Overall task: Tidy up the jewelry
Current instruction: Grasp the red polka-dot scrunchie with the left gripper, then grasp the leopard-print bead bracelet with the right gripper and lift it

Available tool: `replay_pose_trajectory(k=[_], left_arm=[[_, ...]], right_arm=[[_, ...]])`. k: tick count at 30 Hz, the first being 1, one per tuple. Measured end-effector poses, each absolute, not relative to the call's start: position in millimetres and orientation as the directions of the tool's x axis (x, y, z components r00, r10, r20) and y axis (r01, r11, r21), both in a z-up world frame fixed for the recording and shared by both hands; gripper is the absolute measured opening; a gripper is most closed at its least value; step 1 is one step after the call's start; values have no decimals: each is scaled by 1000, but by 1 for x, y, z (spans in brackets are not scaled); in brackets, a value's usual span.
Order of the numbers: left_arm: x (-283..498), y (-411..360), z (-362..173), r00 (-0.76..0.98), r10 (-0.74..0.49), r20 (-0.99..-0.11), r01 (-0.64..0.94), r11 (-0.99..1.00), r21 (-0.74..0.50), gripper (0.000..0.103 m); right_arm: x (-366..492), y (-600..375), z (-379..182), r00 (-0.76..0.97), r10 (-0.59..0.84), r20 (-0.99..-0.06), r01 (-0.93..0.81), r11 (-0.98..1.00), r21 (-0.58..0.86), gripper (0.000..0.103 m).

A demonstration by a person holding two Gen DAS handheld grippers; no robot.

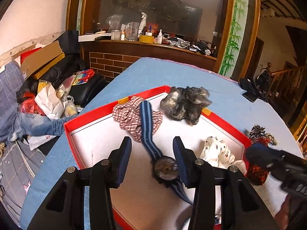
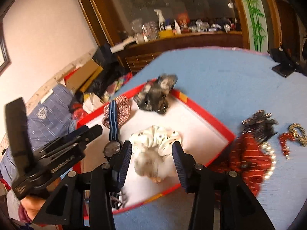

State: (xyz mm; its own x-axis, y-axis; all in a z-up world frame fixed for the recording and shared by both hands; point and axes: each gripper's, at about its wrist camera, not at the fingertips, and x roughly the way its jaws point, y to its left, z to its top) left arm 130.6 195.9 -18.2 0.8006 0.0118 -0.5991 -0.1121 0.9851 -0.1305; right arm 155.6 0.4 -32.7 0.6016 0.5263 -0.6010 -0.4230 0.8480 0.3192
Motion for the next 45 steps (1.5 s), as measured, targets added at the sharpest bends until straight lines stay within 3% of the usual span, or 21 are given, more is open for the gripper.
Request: replay_pose_trajectory(k=[7,12,20,23,25,29,30,31,33,34,35,42,45], left_arm=[[122,153,-1,816,-37,-577,-20,996,-92,44],[119,110,1,801,-97,-591,76,995,-61,44],[137,22,-21,639,-301,-708,316,942,-115,54],[148,-10,-30,608,-289,-739,354,932,-73,57],[156,-23,-37,606,-263,-750,351,935,-44,67],[175,-46,-57,584,-203,-786,344,939,13,67],[178,-48,-60,590,-194,-784,338,941,22,65],[182,-50,-65,593,-188,-783,332,943,25,50],[186,-50,-69,609,-174,-774,313,949,33,34],[187,-48,-68,613,-191,-767,314,949,15,15],[186,-44,-65,625,-208,-752,307,952,-8,10],[166,-23,-29,762,-314,-567,335,940,-70,11],[167,-25,-27,760,-318,-567,354,934,-50,11]], right_arm=[[148,-94,-12,738,456,-497,-293,881,372,48],[154,-153,-34,761,357,-542,-150,909,389,47],[160,-232,-48,795,313,-519,72,802,593,49],[159,-239,-54,786,343,-515,94,756,648,49],[158,-242,-55,786,349,-511,103,740,665,49],[154,-248,-57,788,340,-513,129,724,678,49],[153,-251,-58,788,341,-512,136,716,685,49],[153,-254,-60,788,339,-513,144,709,690,49],[153,-257,-63,787,337,-517,159,699,698,49],[153,-259,-64,785,333,-522,170,694,699,49],[154,-259,-65,784,331,-526,177,692,700,49],[161,-263,-75,753,290,-591,259,695,671,49],[170,-264,-74,719,262,-644,299,720,627,49]])
